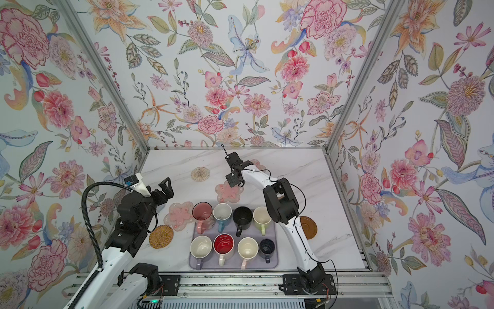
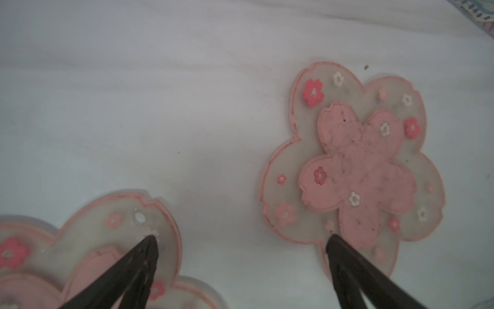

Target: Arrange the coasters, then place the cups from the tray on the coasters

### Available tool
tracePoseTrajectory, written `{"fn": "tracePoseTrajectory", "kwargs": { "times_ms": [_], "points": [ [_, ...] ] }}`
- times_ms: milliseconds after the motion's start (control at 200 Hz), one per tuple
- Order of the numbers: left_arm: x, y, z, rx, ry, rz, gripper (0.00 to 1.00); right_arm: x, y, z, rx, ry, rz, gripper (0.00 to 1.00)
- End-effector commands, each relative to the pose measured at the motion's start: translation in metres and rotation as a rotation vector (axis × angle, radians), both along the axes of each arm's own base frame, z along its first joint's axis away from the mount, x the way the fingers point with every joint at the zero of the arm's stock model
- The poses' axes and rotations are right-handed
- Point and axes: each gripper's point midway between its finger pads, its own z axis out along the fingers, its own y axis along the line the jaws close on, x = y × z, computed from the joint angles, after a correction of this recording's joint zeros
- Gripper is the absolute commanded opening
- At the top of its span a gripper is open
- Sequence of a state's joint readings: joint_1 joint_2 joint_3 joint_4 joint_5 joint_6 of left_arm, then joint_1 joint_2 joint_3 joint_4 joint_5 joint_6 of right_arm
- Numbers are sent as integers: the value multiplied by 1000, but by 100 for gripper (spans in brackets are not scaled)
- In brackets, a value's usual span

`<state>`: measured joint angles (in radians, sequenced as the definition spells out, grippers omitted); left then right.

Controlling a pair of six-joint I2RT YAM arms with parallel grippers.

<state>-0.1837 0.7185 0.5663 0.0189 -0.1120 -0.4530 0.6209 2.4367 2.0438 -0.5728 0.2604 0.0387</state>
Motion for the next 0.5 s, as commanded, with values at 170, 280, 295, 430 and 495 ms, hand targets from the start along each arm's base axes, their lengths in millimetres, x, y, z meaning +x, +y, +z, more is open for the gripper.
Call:
{"fn": "tracePoseTrajectory", "kwargs": {
  "times_ms": [170,280,295,430,495],
  "points": [
    [-2,5,3,14,0,20,99,11,3,-25,-39,-3,-30,99],
    [-2,5,3,17,-1,22,99,15,7,-30,-36,-3,-39,99],
    [-2,5,3,17,-1,23,99,16,7,-30,-34,-1,-41,99],
    [0,5,2,18,1,22,99,24,12,-33,-21,-8,-55,99],
    [0,5,2,20,4,21,99,28,15,-34,-9,-15,-60,99]
  ]
}}
